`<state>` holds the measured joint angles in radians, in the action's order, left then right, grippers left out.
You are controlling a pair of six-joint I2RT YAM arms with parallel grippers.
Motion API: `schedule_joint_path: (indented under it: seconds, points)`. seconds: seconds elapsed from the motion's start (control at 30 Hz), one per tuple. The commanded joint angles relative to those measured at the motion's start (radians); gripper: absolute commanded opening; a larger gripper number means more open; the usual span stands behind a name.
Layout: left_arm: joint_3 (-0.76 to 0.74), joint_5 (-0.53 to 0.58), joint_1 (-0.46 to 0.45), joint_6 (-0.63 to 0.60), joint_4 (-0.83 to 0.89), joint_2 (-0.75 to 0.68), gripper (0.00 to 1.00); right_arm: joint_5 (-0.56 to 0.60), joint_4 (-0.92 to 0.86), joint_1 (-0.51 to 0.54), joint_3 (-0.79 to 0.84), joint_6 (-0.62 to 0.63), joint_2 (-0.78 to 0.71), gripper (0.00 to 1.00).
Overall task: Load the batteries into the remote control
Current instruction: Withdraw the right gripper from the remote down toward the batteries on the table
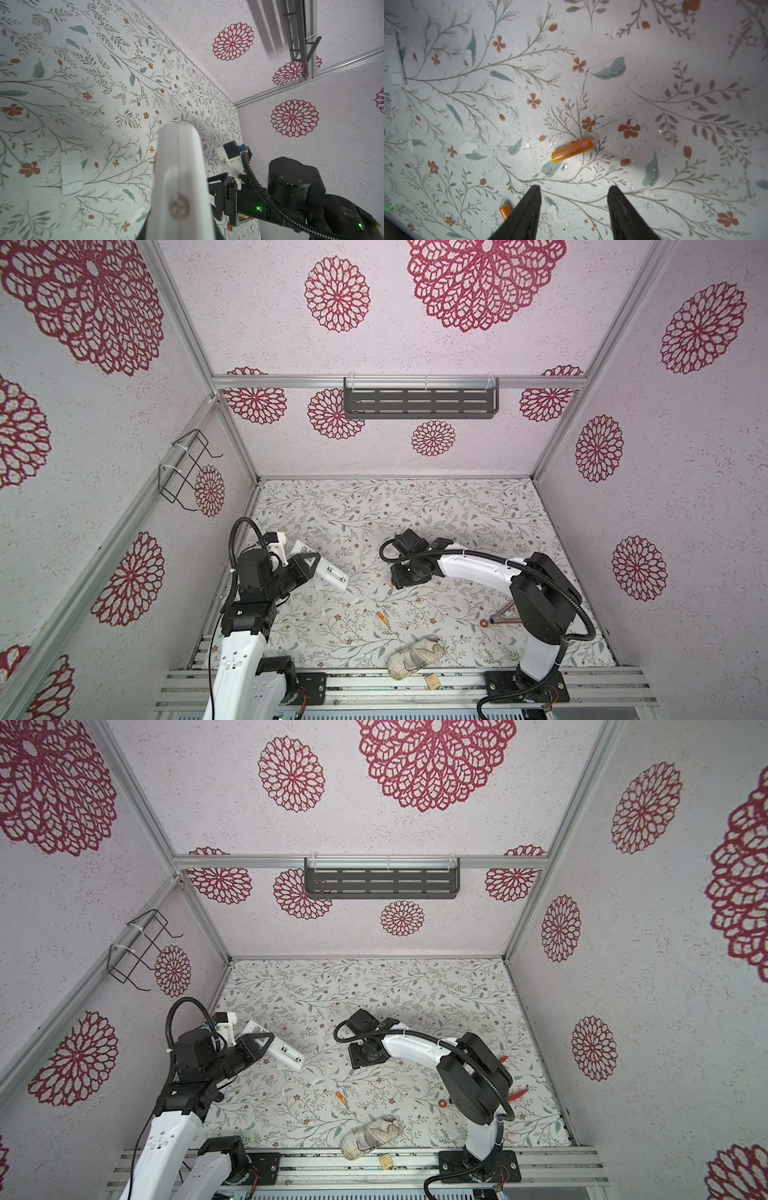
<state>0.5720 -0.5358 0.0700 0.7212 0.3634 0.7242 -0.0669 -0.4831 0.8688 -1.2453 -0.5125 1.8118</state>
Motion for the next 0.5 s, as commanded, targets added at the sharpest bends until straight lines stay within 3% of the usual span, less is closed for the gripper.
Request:
schedule_joint_path:
  seconds: [0.0,0.33,0.47]
  points:
    - [0.012,0.004,-0.004,-0.017,-0.023,-0.015,0.00,0.003,-0.002,0.039,0.017,0.080,-0.060,0.56]
    - [0.012,0.004,-0.003,-0.016,-0.023,-0.018,0.00,-0.011,-0.026,0.037,-0.012,0.093,-0.029,0.57]
    - [0.013,0.001,-0.003,-0.016,-0.025,-0.020,0.00,-0.025,-0.020,0.025,-0.023,0.232,-0.024,0.63]
